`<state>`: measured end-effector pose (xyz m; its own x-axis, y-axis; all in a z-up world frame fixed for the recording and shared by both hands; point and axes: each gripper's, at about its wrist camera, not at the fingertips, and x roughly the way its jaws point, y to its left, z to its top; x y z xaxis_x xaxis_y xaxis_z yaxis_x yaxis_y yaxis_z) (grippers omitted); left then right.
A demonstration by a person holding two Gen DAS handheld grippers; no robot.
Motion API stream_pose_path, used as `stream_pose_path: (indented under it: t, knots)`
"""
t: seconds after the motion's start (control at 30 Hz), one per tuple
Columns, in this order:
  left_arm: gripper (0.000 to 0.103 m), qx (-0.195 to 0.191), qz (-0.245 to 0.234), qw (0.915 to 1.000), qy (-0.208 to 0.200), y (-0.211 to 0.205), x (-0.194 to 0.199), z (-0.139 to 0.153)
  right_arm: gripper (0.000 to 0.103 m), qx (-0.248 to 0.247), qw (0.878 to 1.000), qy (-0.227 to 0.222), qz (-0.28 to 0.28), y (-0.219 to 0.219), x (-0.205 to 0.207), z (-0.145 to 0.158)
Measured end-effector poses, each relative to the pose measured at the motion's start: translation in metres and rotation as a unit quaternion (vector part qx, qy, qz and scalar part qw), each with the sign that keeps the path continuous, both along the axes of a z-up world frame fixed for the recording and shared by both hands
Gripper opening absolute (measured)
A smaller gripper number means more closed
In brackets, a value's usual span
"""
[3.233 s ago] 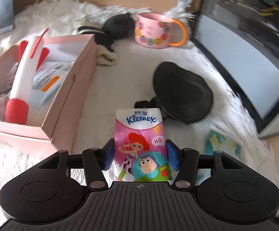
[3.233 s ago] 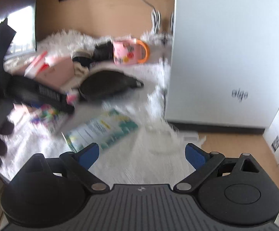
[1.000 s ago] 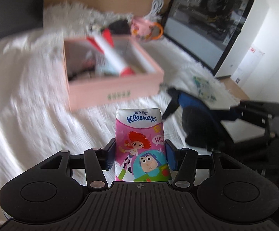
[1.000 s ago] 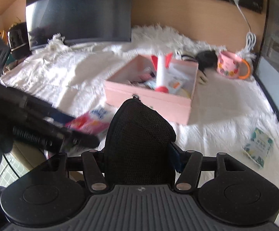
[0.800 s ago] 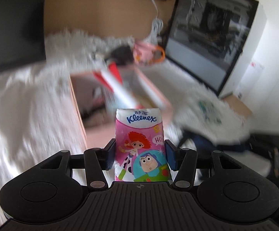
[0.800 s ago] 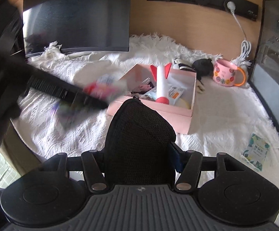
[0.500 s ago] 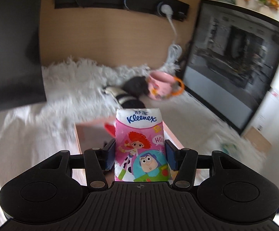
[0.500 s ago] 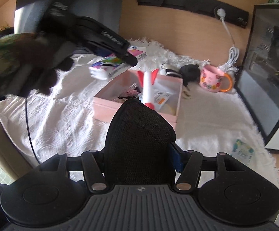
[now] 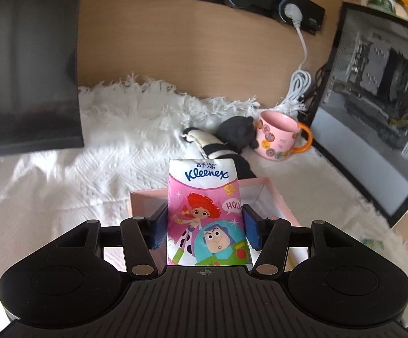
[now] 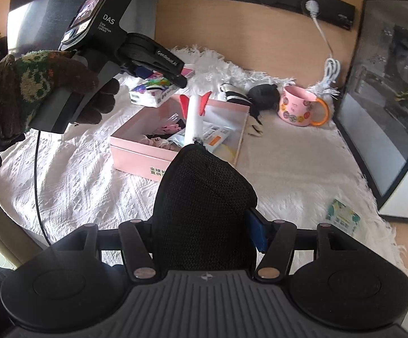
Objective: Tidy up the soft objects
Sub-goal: 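Drop the Kleenex pack into the pink box with left tool while right tool drops pouch in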
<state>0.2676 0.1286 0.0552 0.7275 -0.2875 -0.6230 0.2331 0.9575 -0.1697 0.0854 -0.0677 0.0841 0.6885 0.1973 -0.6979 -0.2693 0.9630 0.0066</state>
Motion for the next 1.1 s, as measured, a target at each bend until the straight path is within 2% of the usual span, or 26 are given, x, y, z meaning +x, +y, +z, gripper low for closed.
stream_pose_path:
  t: [0.13,0.2,0.23,0.27,0.3,0.33,0.4,0.47,0.5,0.67,0.77,0.83,0.9,0.97,1.1]
  knots:
    - [0.059,-0.044,0.016,0.9989,0.011,0.011,0.008,0.001,0.06,-0.005,1.0,-0.002,0.024,0.006,0.013,-0.001]
    - [0.061,-0.065,0.012,0.9972,0.036,0.016,0.014,-0.003,0.06,-0.004,0.999,-0.004,0.032,0.009,0.021,-0.001]
    - [0.059,-0.062,0.015,0.9972,0.041,0.016,0.016,-0.006,0.06,-0.003,0.999,-0.005,0.035,0.011,0.026,-0.001]
    - [0.059,-0.04,0.018,0.9985,0.034,0.012,0.015,-0.006,0.06,-0.002,0.999,-0.008,0.04,0.012,0.03,0.0]
    - [0.059,-0.046,0.006,0.9986,0.025,0.012,0.013,-0.007,0.06,-0.001,0.999,-0.014,0.045,0.015,0.035,0.001]
    - [0.06,-0.068,0.001,0.9975,0.021,0.015,0.012,-0.009,0.06,-0.001,0.999,-0.018,0.047,0.016,0.039,0.002]
    - [0.057,-0.083,0.016,0.9962,0.019,0.019,0.01,-0.011,0.06,-0.001,0.998,-0.028,0.054,0.02,0.048,0.005]
    - [0.057,-0.131,0.011,0.9911,0.021,0.028,0.007,-0.012,0.06,-0.001,0.998,-0.036,0.058,0.023,0.056,0.007]
    - [0.057,-0.142,0.018,0.9895,0.022,0.032,0.004,-0.012,0.06,-0.001,0.997,-0.04,0.061,0.024,0.06,0.008]
    - [0.057,-0.096,0.056,0.9935,0.024,0.048,-0.031,-0.015,0.06,-0.016,0.995,-0.067,0.071,0.03,0.088,0.016]
    - [0.057,-0.08,0.097,0.9914,0.037,0.062,-0.055,-0.024,0.06,-0.028,0.993,-0.081,0.078,0.039,0.113,0.021]
    - [0.057,-0.086,0.113,0.989,0.042,0.072,-0.073,-0.028,0.06,-0.041,0.992,-0.088,0.081,0.048,0.133,0.021]
    - [0.057,-0.096,0.121,0.987,0.045,0.08,-0.09,-0.031,0.063,-0.06,0.99,-0.094,0.081,0.059,0.155,0.016]
    - [0.057,-0.099,0.126,0.986,0.048,0.087,-0.104,-0.032,0.072,-0.072,0.99,-0.093,0.077,0.066,0.177,0.006]
    - [0.057,-0.088,0.12,0.9871,0.058,0.094,-0.123,-0.037,0.082,-0.054,0.994,-0.069,0.067,0.064,0.197,-0.016]
